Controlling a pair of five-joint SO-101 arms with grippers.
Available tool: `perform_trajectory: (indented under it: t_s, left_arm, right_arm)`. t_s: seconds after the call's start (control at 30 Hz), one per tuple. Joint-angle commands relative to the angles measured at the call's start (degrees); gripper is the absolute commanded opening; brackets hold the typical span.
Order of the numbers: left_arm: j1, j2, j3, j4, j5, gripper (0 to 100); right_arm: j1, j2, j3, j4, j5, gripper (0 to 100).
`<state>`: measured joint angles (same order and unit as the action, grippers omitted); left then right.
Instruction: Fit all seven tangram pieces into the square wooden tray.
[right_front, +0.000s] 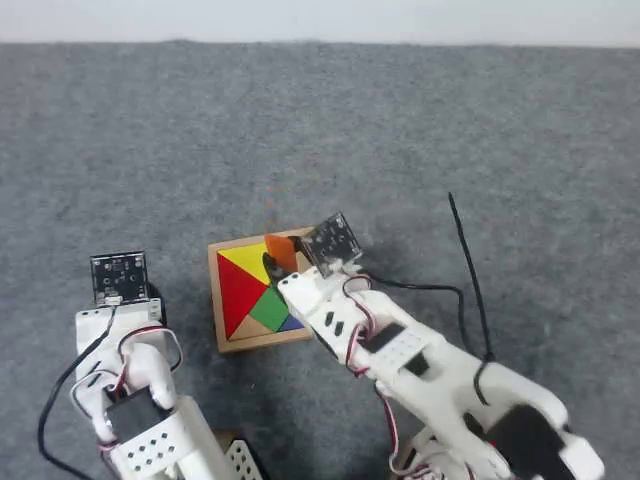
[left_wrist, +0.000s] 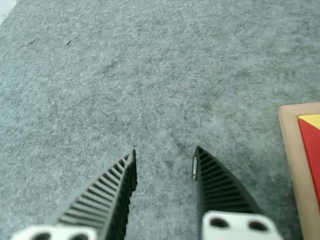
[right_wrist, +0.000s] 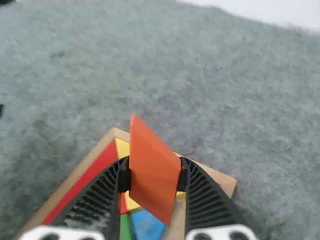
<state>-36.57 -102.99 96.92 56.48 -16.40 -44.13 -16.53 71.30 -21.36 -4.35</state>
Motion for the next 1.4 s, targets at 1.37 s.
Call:
perform_trajectory:
  t_s: [1.37]
  left_arm:
    - [0.3,-1.3,-0.7,0.4,-0.4,18]
  right_arm:
    - [8.6,-29.1,13.2,-17.4,-5.5,0.7]
